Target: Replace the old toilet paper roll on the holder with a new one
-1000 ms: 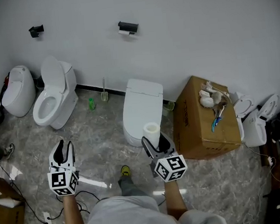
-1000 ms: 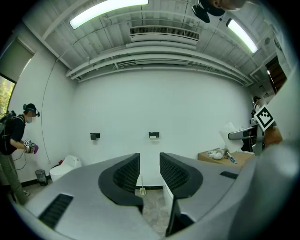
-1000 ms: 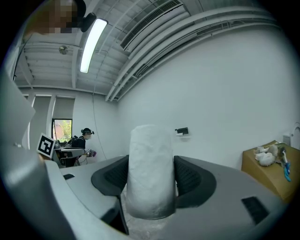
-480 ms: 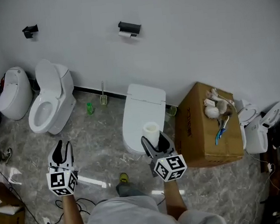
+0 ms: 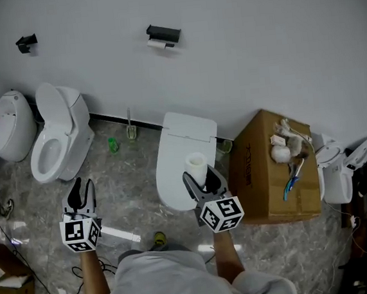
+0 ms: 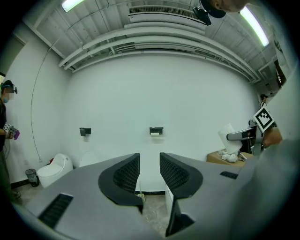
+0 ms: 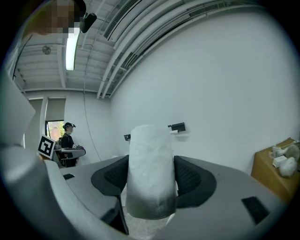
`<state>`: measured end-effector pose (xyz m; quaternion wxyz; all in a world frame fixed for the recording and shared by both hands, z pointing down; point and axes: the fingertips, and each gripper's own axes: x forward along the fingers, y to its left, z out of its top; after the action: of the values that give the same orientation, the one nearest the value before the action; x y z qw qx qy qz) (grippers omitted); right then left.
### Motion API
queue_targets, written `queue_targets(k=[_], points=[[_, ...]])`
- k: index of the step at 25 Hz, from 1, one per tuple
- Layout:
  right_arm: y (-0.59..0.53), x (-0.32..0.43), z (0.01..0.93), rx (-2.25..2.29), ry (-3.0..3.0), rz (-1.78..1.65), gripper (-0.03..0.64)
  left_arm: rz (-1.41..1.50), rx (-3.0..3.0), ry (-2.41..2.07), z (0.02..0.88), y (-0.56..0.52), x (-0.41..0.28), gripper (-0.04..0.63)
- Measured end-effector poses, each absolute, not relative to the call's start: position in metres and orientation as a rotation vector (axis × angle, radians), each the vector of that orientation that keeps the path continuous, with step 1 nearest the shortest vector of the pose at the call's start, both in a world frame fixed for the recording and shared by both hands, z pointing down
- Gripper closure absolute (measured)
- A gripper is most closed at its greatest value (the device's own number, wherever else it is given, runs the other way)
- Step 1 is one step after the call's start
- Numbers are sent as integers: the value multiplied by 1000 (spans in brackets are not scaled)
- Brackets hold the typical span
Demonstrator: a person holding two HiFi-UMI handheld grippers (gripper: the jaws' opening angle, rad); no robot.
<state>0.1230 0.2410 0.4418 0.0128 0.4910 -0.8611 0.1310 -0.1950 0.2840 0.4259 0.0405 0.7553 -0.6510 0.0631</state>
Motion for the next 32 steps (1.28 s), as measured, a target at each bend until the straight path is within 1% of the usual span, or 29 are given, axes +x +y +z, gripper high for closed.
queue_targets(k=[11, 17, 26, 32], points=[[181, 128, 450, 1558, -2719, 431, 323, 189, 2366, -1928, 428, 223, -183, 461], [135, 117, 467, 1615, -2707, 424, 323, 196, 2405, -1901, 444, 171, -198, 461], [13, 73, 465, 1742, -2632, 431, 323, 260, 2512, -1776, 435, 24, -238, 462], [-77, 42, 472, 1844, -2512, 477, 323, 296, 2539, -1641, 449, -88, -275, 461]])
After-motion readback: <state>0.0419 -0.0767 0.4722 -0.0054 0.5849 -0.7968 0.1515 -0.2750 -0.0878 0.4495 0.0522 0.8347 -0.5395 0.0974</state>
